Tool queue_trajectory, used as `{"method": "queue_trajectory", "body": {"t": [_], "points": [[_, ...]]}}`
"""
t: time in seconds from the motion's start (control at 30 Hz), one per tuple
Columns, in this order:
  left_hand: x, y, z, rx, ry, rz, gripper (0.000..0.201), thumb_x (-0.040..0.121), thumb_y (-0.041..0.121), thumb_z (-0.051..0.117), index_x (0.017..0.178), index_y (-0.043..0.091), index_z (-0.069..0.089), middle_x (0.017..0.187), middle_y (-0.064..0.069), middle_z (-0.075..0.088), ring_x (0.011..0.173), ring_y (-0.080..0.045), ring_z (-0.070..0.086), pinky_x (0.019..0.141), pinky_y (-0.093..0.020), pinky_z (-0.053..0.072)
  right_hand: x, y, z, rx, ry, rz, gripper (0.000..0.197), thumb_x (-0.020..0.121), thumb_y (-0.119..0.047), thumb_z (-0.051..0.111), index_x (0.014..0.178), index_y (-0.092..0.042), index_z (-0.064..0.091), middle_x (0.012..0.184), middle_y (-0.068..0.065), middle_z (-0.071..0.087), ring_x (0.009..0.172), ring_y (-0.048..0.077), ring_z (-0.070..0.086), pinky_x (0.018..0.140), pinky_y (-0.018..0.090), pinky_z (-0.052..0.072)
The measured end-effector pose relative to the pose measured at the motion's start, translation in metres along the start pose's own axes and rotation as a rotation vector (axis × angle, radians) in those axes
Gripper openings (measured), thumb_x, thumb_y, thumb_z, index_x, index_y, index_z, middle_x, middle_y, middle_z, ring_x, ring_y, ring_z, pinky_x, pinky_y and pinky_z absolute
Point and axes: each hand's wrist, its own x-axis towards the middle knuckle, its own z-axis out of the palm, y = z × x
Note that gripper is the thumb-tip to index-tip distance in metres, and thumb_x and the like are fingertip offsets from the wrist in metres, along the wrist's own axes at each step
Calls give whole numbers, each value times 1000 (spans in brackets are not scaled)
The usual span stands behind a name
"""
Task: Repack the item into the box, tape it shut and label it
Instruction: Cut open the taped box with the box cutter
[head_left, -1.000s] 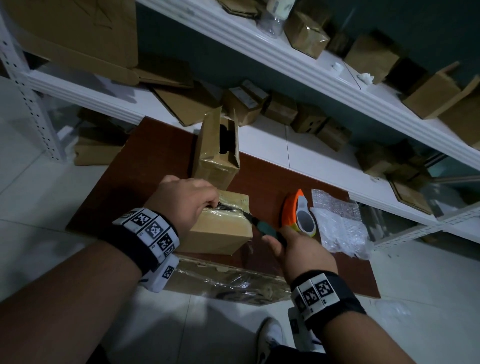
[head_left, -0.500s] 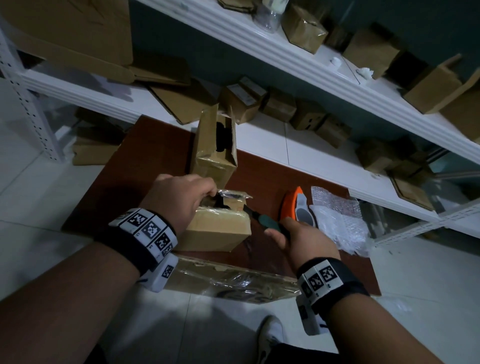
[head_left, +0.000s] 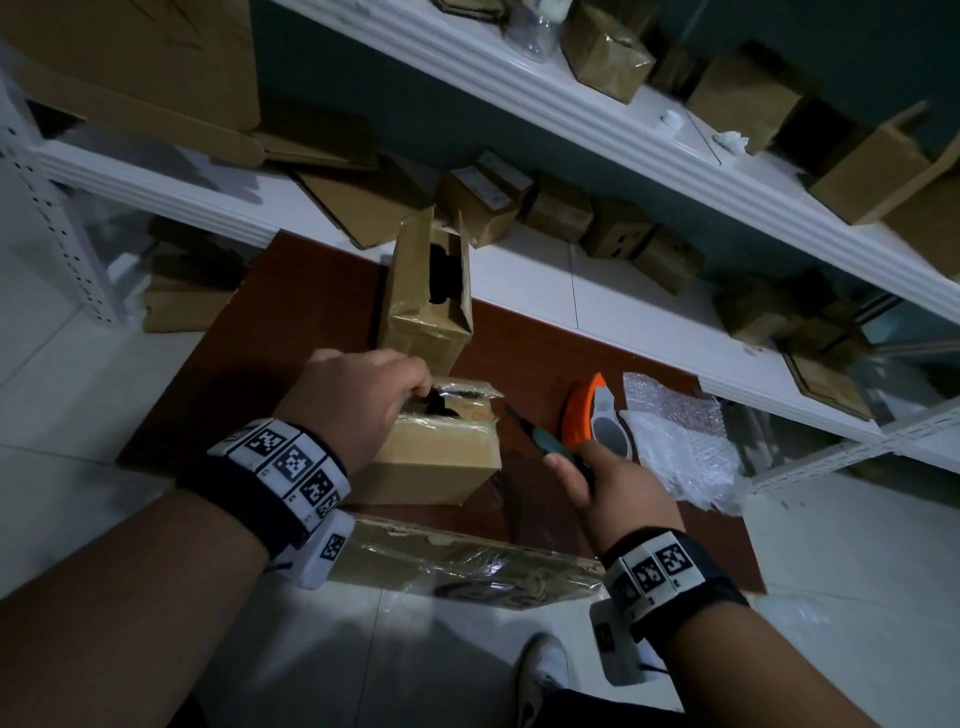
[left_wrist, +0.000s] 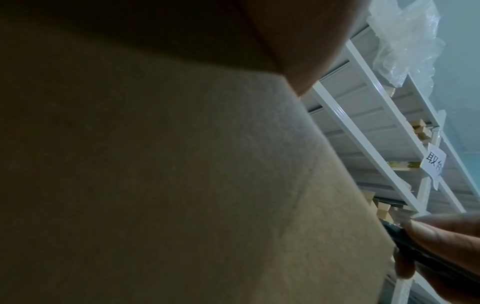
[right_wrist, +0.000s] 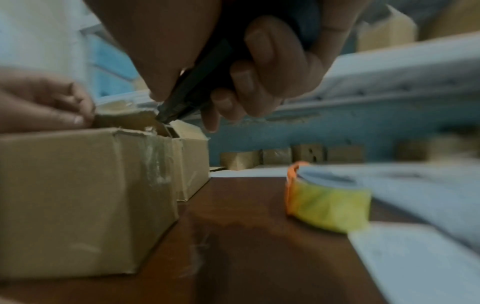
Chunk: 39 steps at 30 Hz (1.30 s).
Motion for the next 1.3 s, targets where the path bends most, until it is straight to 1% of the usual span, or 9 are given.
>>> {"method": "queue_trajectory", "body": {"t": [0.1, 0.2, 0.33, 0.5, 0.63, 0.77, 0.97, 1.17, 1.3], "points": [[-1, 1, -1, 39, -36, 16, 7, 90, 37, 61, 95, 37, 66, 124, 12, 64, 114, -16, 58, 98, -47, 37, -3, 0, 7, 278, -70, 104, 54, 88, -68, 42, 78, -18, 61, 62, 3, 59, 67, 24, 61, 67, 38, 50], [-3, 5, -7, 132, -10, 67, 22, 83, 52, 58, 91, 40, 75, 133, 12, 58, 128, -19, 46, 106, -50, 26, -8, -6, 12, 465, -79, 140, 55, 91, -63, 47, 71, -14, 63, 59, 8, 61, 60, 21, 61, 65, 35, 49], [-8, 22, -15, 252, 28, 83, 33, 78, 62, 55, 85, 39, 78, 115, 12, 56, 115, -21, 44, 97, -47, 26, -14, -10, 15, 670, -37, 220, 53, 91, -59, 50, 72, -13, 68, 47, -4, 52, 43, 9, 49, 54, 28, 41], [-12, 42, -2, 329, -153, -12, 72, 73, 83, 30, 104, 35, 73, 102, 7, 38, 97, -17, 36, 86, -40, 31, -18, -10, 13, 820, -84, 309, 68, 92, -62, 48, 83, 3, 66, 47, -2, 48, 41, 16, 45, 46, 25, 36], [-11, 43, 6, 368, -213, -65, 77, 69, 88, 30, 113, 35, 65, 104, 7, 35, 101, -16, 34, 90, -39, 30, -21, -7, 7, 785, -52, 233, 50, 95, -56, 52, 80, -10, 66, 52, -5, 54, 49, 13, 50, 56, 29, 39], [-8, 40, 7, 347, -183, -76, 72, 66, 88, 43, 110, 36, 63, 105, 9, 38, 104, -16, 38, 94, -40, 31, -29, -3, 6, 731, 14, 52, 28, 90, -57, 57, 89, -29, 59, 56, -14, 51, 49, 6, 46, 54, 26, 37], [-7, 33, 9, 252, -204, -45, 67, 62, 81, 62, 111, 36, 57, 119, 11, 41, 117, -16, 34, 98, -39, 22, -30, -2, 10, 618, -76, 23, 21, 96, -41, 59, 76, -40, 56, 61, 0, 62, 50, 13, 58, 52, 36, 51], [-11, 30, 6, 177, -272, -7, 62, 59, 77, 69, 106, 43, 47, 114, 19, 38, 114, -10, 34, 99, -36, 22, -19, -5, 3, 439, -127, 41, 34, 98, -46, 53, 73, -23, 56, 62, 3, 62, 47, 5, 53, 55, 30, 45], [-11, 27, 5, 181, -270, 19, 62, 55, 74, 73, 104, 44, 50, 109, 21, 37, 110, -9, 35, 94, -33, 21, -11, -12, -3, 354, -205, 23, 41, 97, -50, 53, 67, -22, 51, 64, 6, 61, 64, 21, 60, 64, 38, 49]]}}
